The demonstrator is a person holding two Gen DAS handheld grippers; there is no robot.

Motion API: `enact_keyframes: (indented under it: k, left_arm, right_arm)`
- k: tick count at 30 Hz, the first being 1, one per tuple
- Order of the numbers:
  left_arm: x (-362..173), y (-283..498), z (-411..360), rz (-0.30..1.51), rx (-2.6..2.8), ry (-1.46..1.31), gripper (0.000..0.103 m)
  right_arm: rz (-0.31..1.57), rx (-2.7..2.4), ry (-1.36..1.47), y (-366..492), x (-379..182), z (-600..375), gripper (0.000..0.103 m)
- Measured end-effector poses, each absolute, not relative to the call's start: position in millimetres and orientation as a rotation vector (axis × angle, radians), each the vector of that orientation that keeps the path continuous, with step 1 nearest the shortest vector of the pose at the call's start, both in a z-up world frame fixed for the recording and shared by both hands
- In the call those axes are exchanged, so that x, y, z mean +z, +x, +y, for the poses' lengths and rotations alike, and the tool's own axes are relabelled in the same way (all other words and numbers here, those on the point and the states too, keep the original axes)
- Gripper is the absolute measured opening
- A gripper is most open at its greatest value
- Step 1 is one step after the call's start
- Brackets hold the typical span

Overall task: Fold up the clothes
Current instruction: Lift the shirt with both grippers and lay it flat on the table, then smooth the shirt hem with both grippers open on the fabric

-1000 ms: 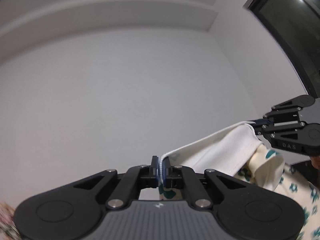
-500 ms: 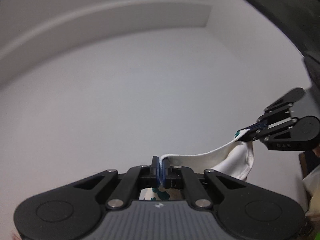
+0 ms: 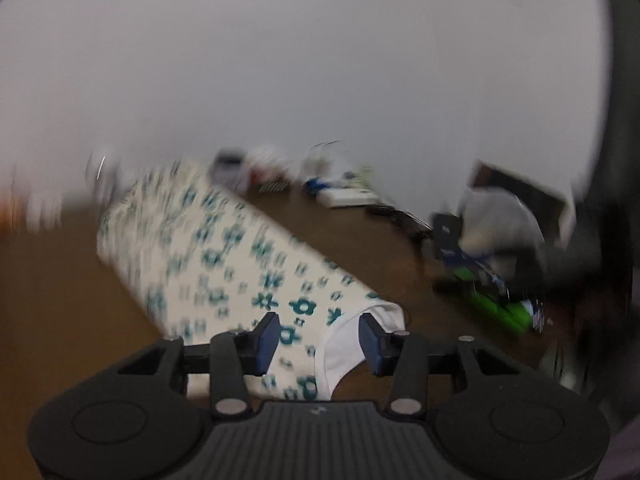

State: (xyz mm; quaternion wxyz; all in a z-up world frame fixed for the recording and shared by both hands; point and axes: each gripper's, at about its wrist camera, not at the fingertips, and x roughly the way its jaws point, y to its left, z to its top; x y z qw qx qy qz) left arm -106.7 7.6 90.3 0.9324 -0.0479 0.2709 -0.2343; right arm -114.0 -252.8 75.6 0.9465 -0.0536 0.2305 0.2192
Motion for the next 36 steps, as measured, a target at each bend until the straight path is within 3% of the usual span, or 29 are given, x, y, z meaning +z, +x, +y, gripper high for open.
enact_keyframes:
  k: [2, 5, 8, 19, 36]
  left_arm:
    - [106, -87, 11, 0.562, -0.382, -0.110, 0.058]
    - [92, -49, 11, 0.554, -0.281, -0.065, 0.063]
    - [82, -10, 18, 0.551, -0.254, -0.122, 0.075]
    - [16, 56, -2, 0.725, -0.081, -0.127, 0.076]
    - [0, 58, -19, 0.710, -0.058, -0.014, 0.085]
  right_arm:
    - [0.458, 0.422, 0.032, -114, 47, -255, 0.074]
    - [0.431, 0.409, 0.130, -89, 25, -249, 0.102]
    - [0.410, 0.425, 0.092, -53, 16, -242, 0.103]
    - [0.510, 0.471, 0.188, -7, -16, -241, 0.103]
    - [0.548, 0.488, 0.325, 2, -23, -254, 0.103]
